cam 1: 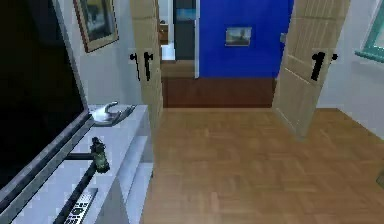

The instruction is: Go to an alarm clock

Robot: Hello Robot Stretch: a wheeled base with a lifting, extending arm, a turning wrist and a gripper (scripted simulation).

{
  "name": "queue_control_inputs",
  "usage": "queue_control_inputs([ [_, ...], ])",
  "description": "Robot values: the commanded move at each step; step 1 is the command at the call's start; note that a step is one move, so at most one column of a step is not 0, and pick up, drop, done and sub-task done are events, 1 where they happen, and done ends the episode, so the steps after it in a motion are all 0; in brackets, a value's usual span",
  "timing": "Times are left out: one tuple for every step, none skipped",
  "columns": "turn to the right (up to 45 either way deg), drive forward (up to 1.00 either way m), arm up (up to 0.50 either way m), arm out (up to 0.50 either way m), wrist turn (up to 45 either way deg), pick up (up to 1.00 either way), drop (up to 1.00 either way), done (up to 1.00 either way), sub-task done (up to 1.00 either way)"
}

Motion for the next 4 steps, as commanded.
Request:
queue_control_inputs([
  [45.0, 0.00, 0.00, 0.00, 0.0, 0.00, 0.00, 0.00, 0.00],
  [45.0, 0.00, 0.00, 0.00, 0.0, 0.00, 0.00, 0.00, 0.00],
  [0.0, 0.15, 0.00, 0.00, 0.0, 0.00, 0.00, 0.00, 0.00],
  [-45.0, 0.00, 0.00, 0.00, 0.0, 0.00, 0.00, 0.00, 0.00],
])
